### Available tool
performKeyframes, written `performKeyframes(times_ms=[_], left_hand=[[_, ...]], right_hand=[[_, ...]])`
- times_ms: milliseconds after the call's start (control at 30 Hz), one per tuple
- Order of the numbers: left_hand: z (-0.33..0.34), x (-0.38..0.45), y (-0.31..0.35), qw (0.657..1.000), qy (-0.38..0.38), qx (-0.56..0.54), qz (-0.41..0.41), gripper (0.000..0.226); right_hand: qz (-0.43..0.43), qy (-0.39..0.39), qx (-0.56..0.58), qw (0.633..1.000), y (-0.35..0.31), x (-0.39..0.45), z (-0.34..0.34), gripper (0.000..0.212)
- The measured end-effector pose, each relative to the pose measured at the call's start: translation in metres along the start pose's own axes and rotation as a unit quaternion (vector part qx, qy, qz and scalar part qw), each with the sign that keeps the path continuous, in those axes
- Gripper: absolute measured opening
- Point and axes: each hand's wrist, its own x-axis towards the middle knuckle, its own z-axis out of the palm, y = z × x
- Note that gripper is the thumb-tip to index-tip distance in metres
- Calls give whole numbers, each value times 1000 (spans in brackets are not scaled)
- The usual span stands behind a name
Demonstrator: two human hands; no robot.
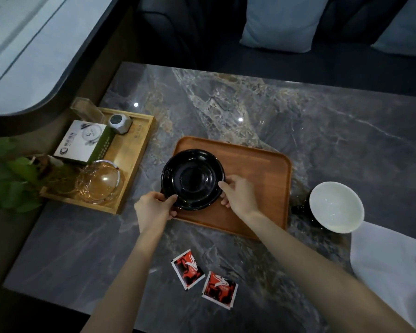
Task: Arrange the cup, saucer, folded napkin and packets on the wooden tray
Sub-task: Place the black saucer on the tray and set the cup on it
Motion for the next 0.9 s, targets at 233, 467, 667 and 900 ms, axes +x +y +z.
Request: performKeyframes(times_ms=[233, 467, 667, 900], left_hand=[[-5, -19, 21, 963, 33, 234, 128, 25], [22, -65, 71, 890, -30, 292, 348, 22], [73, -120, 95, 822, -87, 303, 474, 22], [142, -152, 81, 767, -205, 338, 505, 50]], right_hand=[[-43, -79, -177, 980, -12, -17, -52, 25], [-153, -55, -419, 893, -13, -51, -147, 22], [-88, 70, -465, 878, 17, -83, -222, 28], [26, 64, -444, 894, 75, -105, -242, 50]])
